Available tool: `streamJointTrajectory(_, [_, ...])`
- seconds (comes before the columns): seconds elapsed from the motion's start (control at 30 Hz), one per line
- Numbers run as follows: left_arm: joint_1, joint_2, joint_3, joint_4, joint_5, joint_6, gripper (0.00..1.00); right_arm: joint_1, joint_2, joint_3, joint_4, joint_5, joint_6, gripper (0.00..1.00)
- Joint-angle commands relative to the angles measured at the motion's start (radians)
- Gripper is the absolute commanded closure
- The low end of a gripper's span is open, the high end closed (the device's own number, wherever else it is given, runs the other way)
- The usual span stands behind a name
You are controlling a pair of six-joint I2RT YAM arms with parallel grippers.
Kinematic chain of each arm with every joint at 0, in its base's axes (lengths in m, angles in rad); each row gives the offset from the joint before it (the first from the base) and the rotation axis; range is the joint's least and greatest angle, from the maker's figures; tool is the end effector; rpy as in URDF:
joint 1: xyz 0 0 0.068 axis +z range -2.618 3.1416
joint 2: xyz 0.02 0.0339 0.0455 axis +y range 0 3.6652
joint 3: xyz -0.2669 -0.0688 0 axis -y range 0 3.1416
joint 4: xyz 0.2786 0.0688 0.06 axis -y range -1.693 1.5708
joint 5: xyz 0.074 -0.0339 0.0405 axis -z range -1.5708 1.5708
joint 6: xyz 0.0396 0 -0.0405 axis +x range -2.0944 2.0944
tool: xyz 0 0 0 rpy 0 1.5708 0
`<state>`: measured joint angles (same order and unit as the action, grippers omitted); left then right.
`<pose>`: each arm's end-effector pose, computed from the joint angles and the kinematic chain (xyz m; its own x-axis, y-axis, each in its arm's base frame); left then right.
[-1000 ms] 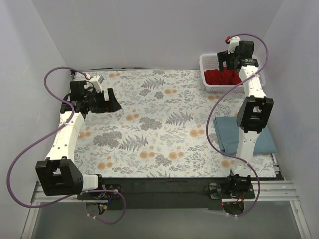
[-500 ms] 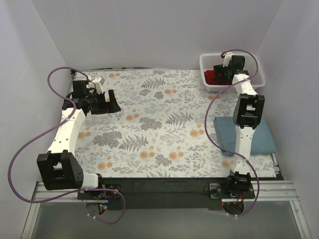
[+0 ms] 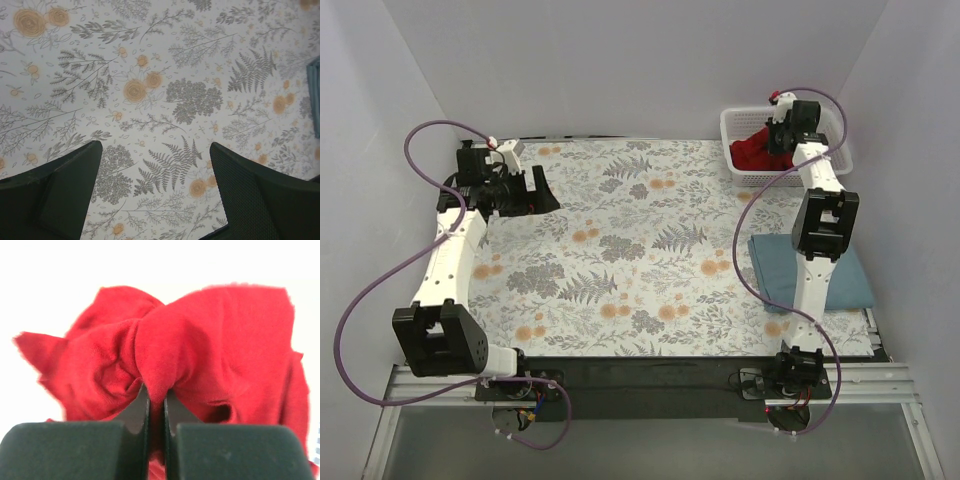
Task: Fold and stack the t-shirts
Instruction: Grab the tshirt from the pile, then move the tshirt to the center of the board
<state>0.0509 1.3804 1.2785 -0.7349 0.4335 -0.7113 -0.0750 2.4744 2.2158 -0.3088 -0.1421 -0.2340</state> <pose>0.3268 0.0000 0.3253 -0.7150 -0.6296 -0.3038 -0.3062 0.6727 -0.6735 0.6085 -0.0401 0.2046 -0.5109 -0.1918 -0.8380 -0.1680 0.9783 -0.1215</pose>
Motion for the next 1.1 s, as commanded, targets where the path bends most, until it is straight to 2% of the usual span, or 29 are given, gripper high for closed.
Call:
streamJointTrajectory(0.0, [0.049,0.035,0.067,-0.053,0.172,-0.017,0.11,0.020,-0.266,0.074,0.065,-0.132,0.041,0.99])
streamJointTrajectory(0.03, [0.065,0.039,0.067,-0.047,0.271,-0.030,0.11,0.033,-0.300,0.062,0.077,-0.160,0.048,0.99])
streamJointTrajectory(0.1, [0.105,0.040,0.064,-0.025,0.336,-0.040,0.11,0.050,-0.394,0.053,0.103,-0.203,0.058,0.99])
streamJointTrajectory(0.3, [0.161,0.057,0.136,-0.018,0.384,-0.034,0.11,0.187,-0.601,0.033,0.120,-0.290,0.044,0.99])
streamJointTrajectory(0.53, [0.271,0.072,0.219,-0.061,0.481,0.004,0.11,0.464,-0.767,0.009,0.165,-0.254,-0.045,0.99])
streamJointTrajectory(0.67, [0.322,0.068,0.231,-0.087,0.522,0.035,0.11,0.546,-0.827,-0.060,0.194,-0.202,-0.059,0.99])
streamJointTrajectory(0.7, [0.323,0.063,0.229,-0.098,0.522,0.047,0.11,0.552,-0.836,-0.129,0.191,-0.194,-0.047,0.99])
streamJointTrajectory(0.73, [0.325,0.057,0.225,-0.103,0.519,0.073,0.11,0.557,-0.848,-0.175,0.185,-0.176,-0.006,0.89])
streamJointTrajectory(0.77, [0.326,0.048,0.217,-0.109,0.513,0.085,0.11,0.557,-0.877,-0.238,0.178,-0.178,0.021,0.71])
streamJointTrajectory(0.8, [0.326,0.031,0.210,-0.119,0.510,0.098,0.11,0.557,-0.893,-0.348,0.128,-0.203,0.036,0.50])
streamJointTrajectory(0.83, [0.326,0.023,0.200,-0.132,0.505,0.140,0.11,0.558,-0.908,-0.420,0.100,-0.211,0.053,0.10])
streamJointTrajectory(0.87, [0.325,0.003,0.177,-0.162,0.504,0.168,0.11,0.555,-0.949,-0.562,0.067,-0.177,0.064,0.02])
streamJointTrajectory(0.9, [0.325,-0.009,0.164,-0.181,0.501,0.202,0.11,0.555,-0.974,-0.564,0.062,-0.177,0.070,0.02])
streamJointTrajectory(0.93, [0.326,-0.023,0.148,-0.198,0.492,0.290,0.11,0.543,-1.000,-0.726,0.063,-0.136,0.065,0.02])
streamJointTrajectory(1.03, [0.325,-0.076,0.061,-0.280,0.456,0.448,0.11,0.500,-1.086,-0.898,0.033,-0.091,0.006,0.02])
streamJointTrajectory(1.07, [0.322,-0.089,0.036,-0.308,0.441,0.566,0.11,0.489,-1.100,-0.944,-0.002,-0.118,-0.008,0.02])
